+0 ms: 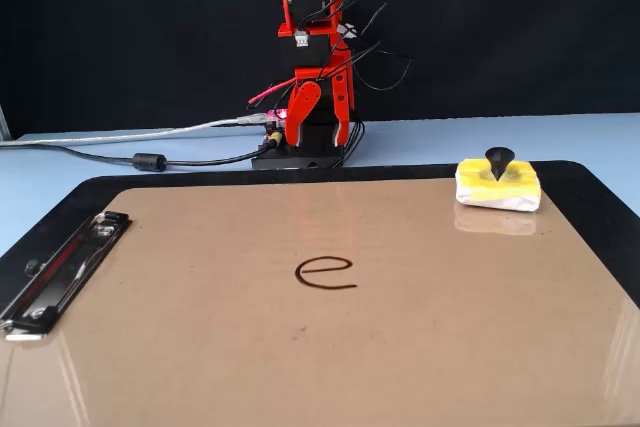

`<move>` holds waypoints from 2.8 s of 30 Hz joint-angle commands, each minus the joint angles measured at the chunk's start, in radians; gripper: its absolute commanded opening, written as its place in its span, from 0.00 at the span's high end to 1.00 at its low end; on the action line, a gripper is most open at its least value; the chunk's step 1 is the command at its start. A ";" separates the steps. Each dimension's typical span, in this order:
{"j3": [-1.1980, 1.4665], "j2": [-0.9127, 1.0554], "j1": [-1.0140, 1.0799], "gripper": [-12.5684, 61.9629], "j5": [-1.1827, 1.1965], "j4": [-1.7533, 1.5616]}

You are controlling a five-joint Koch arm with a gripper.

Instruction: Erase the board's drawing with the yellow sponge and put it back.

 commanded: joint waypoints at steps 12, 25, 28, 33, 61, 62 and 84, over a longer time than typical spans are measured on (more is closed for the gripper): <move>-0.083 0.048 0.014 0.38 -0.003 0.035; -0.232 -0.034 -0.847 0.39 -0.305 -0.887; 0.014 -0.049 -0.997 0.39 -0.313 -1.404; 0.209 -0.181 -1.060 0.39 -0.310 -1.908; 0.106 -0.672 -1.112 0.73 -0.221 -2.200; 0.107 -0.687 -1.106 0.80 -0.198 -2.227; -0.255 -0.034 -0.152 0.94 -0.132 -0.936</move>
